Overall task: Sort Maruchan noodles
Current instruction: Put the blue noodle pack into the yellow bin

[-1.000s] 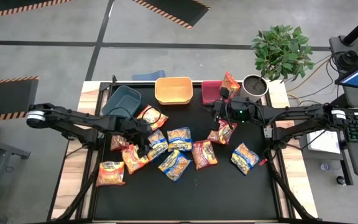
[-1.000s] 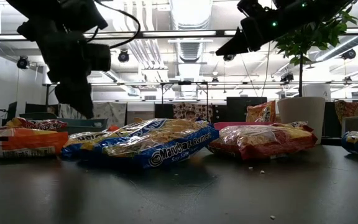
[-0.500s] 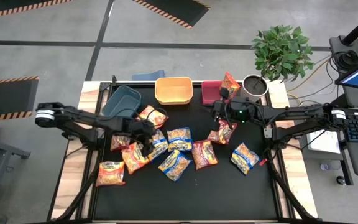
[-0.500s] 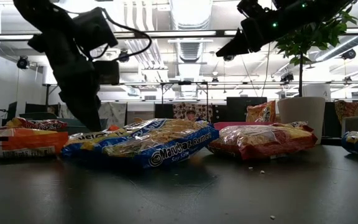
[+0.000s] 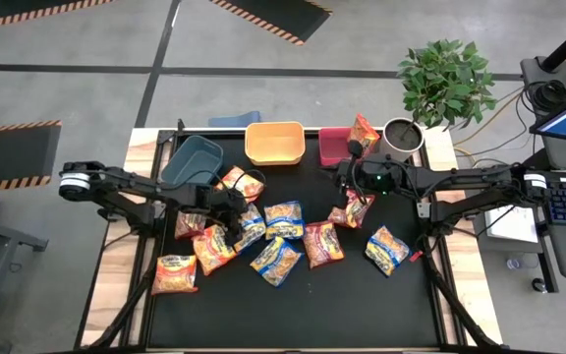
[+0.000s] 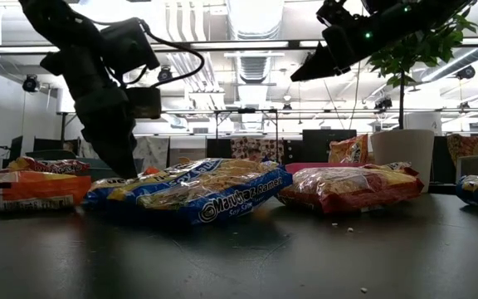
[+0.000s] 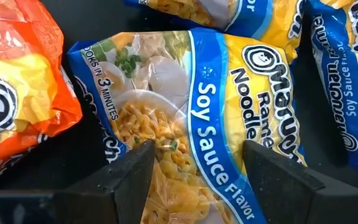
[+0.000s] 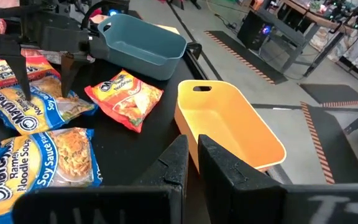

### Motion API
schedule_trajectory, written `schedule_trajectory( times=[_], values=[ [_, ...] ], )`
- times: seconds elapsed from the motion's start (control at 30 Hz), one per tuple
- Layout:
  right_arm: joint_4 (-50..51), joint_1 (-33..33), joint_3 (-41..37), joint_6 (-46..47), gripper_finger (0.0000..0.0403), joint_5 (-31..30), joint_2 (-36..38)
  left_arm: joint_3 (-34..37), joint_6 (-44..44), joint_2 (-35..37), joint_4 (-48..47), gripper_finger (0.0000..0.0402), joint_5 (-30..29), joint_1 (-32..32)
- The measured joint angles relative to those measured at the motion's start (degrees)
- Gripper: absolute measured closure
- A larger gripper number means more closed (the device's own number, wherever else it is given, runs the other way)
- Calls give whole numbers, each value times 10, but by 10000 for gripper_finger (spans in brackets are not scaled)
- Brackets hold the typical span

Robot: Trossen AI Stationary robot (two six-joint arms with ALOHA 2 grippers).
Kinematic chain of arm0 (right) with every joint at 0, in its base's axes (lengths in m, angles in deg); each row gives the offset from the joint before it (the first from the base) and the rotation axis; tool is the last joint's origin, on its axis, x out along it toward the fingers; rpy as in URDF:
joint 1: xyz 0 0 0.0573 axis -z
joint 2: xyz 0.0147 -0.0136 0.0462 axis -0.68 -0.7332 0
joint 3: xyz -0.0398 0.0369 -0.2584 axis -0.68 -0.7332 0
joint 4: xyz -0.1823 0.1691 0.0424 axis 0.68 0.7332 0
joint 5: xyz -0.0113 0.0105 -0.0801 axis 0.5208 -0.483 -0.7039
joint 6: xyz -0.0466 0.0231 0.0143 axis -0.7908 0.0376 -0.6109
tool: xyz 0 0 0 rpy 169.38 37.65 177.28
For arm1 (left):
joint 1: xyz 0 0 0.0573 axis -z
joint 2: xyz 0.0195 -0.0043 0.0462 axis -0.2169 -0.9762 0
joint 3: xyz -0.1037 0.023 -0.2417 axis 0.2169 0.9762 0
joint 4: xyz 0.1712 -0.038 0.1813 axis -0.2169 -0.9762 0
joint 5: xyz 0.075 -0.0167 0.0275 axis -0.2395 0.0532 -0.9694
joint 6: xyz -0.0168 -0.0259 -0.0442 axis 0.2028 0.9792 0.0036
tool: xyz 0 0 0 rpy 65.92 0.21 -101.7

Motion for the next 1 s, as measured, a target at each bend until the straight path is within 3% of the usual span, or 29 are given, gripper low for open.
schedule_trajectory(
  times=[0.13, 0.23, 0.6, 0.8, 1.0],
  values=[
    [2, 0, 0, 0, 376, 0, 0, 9, 3, 1, 10, 178, 0, 0],
    [2, 0, 0, 0, 376, 0, 0, 14, 7, 1, 14, 205, 2, 0],
    [1, 0, 0, 0, 376, 0, 0, 12, -25, 8, 18, 382, 1, 1],
    [0, 0, 0, 0, 376, 0, 0, 4, -67, 28, 13, 390, -1, 3],
    [0, 0, 0, 0, 376, 0, 0, -6, -126, 104, 57, 394, -1, 3]
  ],
)
